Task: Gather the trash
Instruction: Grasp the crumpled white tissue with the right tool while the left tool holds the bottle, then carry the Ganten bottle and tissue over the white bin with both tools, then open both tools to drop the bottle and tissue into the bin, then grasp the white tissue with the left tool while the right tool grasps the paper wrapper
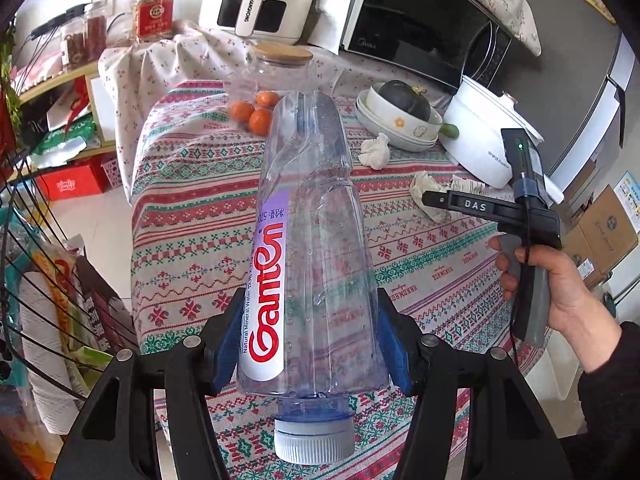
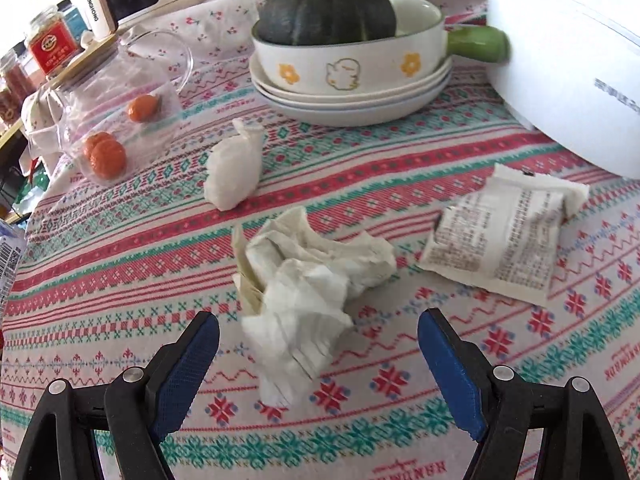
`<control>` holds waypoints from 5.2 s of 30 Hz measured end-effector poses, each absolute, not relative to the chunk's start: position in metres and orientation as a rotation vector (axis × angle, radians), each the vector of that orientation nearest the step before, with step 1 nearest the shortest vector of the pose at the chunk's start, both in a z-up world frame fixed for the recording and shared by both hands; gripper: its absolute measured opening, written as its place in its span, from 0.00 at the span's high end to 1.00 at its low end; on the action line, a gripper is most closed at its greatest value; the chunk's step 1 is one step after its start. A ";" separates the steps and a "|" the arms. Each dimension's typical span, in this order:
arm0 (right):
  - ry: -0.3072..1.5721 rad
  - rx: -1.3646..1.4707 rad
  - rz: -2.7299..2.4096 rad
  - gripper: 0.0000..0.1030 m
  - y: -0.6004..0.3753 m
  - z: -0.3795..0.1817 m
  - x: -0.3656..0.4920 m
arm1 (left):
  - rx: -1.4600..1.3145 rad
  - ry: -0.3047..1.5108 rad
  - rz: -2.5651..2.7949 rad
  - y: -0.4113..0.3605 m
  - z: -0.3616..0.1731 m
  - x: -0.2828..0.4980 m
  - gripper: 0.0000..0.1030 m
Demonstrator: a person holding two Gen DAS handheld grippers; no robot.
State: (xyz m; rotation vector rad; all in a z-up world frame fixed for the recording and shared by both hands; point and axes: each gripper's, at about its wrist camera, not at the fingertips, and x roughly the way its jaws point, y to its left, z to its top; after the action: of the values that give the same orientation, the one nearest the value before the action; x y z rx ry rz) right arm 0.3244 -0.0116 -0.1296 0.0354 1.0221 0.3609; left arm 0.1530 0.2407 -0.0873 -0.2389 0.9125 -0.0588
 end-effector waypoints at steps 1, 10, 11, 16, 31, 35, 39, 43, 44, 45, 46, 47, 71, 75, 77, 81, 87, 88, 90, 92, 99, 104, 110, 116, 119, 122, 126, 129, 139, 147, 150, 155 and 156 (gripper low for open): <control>1.017 0.033 0.360 0.19 -0.007 -0.130 0.327 | -0.239 0.911 -0.059 0.240 -0.087 0.153 0.39; 1.013 -0.008 0.345 0.62 0.006 -0.131 0.327 | -0.218 0.900 -0.065 0.232 -0.079 0.148 0.39; 1.009 -0.008 0.353 0.63 0.004 -0.127 0.324 | -0.218 0.899 -0.067 0.231 -0.079 0.146 0.39; 0.992 -0.030 0.374 0.63 -0.015 -0.102 0.299 | -0.226 0.891 -0.080 0.222 -0.072 0.140 0.39; 0.976 -0.036 0.291 0.63 -0.166 -0.053 0.192 | -0.168 0.870 -0.159 0.161 -0.050 0.124 0.39; 0.982 -0.011 0.246 0.63 -0.196 -0.048 0.176 | -0.139 0.873 -0.188 0.140 -0.048 0.125 0.39; 1.000 0.028 0.230 0.63 -0.216 -0.047 0.161 | -0.091 0.867 -0.219 0.118 -0.045 0.125 0.39; 1.016 0.060 0.200 0.63 -0.230 -0.046 0.154 | -0.067 0.871 -0.240 0.102 -0.046 0.127 0.39; 1.016 0.063 0.195 0.63 -0.233 -0.045 0.153 | -0.065 0.873 -0.248 0.099 -0.046 0.128 0.39; 1.017 0.061 0.188 0.63 -0.235 -0.045 0.151 | -0.059 0.875 -0.257 0.094 -0.046 0.128 0.39; 1.021 0.057 0.181 0.63 -0.238 -0.045 0.149 | -0.052 0.873 -0.268 0.090 -0.046 0.129 0.39; 1.025 0.058 0.173 0.63 -0.241 -0.045 0.148 | -0.044 0.870 -0.279 0.085 -0.046 0.129 0.39; 1.177 0.189 -0.023 0.62 -0.359 -0.084 0.126 | 0.065 0.919 -0.566 -0.036 -0.056 0.121 0.39; 1.213 0.210 -0.070 0.62 -0.383 -0.099 0.117 | 0.104 0.933 -0.622 -0.061 -0.062 0.118 0.39; 1.223 0.220 -0.091 0.62 -0.394 -0.105 0.112 | 0.125 0.946 -0.651 -0.074 -0.065 0.117 0.39; 1.244 0.237 -0.123 0.62 -0.415 -0.116 0.102 | 0.172 0.967 -0.715 -0.103 -0.074 0.115 0.39; 1.276 0.319 -0.121 0.37 -0.443 -0.126 0.086 | 0.239 1.044 -0.812 -0.150 -0.094 0.110 0.39; 1.274 0.333 -0.125 0.34 -0.448 -0.126 0.083 | 0.250 1.060 -0.827 -0.158 -0.099 0.110 0.39; 1.267 0.345 -0.137 0.31 -0.455 -0.123 0.076 | 0.268 1.090 -0.849 -0.174 -0.108 0.109 0.39; 1.260 0.346 -0.151 0.30 -0.462 -0.121 0.072 | 0.286 1.123 -0.867 -0.189 -0.118 0.108 0.39; 1.251 0.348 -0.171 0.29 -0.480 -0.120 0.060 | 0.327 1.211 -0.892 -0.232 -0.150 0.115 0.39; 1.249 0.321 -0.173 0.28 -0.485 -0.120 0.053 | 0.298 1.229 -0.890 -0.249 -0.160 0.127 0.39; 1.247 0.317 -0.171 0.28 -0.490 -0.119 0.045 | 0.322 1.194 -0.870 -0.271 -0.169 0.130 0.32; 1.233 0.301 -0.174 0.23 -0.490 -0.114 0.045 | 0.296 1.118 -0.804 -0.260 -0.151 0.133 0.05; 1.233 0.290 -0.169 0.23 -0.486 -0.113 0.047 | 0.277 1.097 -0.774 -0.245 -0.140 0.135 0.02; 1.233 0.282 -0.164 0.22 -0.481 -0.112 0.050 | 0.266 1.088 -0.738 -0.228 -0.134 0.139 0.01; 1.229 0.259 -0.154 0.22 -0.468 -0.108 0.057 | 0.243 1.076 -0.686 -0.198 -0.121 0.139 0.00; 1.223 0.231 -0.141 0.22 -0.455 -0.103 0.063 | 0.215 1.069 -0.647 -0.171 -0.113 0.139 0.00; 1.190 0.159 -0.057 0.20 -0.395 -0.084 0.093 | 0.121 1.030 -0.465 -0.077 -0.092 0.153 0.00; 1.154 0.103 0.024 0.19 -0.330 -0.068 0.123 | 0.055 1.011 -0.328 -0.002 -0.087 0.160 0.00; 1.144 0.097 0.049 0.18 -0.304 -0.068 0.134 | 0.043 0.987 -0.286 0.022 -0.083 0.166 0.00; 1.122 0.041 0.070 0.18 -0.265 -0.069 0.163 | 0.051 0.963 -0.216 0.063 -0.082 0.192 0.00; 1.118 0.035 0.068 0.18 -0.258 -0.069 0.172 | 0.052 0.962 -0.204 0.072 -0.083 0.200 0.00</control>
State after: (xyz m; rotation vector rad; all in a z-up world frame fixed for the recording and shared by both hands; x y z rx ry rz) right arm 0.1717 -0.2581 -0.0690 0.0349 1.1178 0.0684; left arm 0.2005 0.0716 -0.0833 0.0521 0.9622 -0.2042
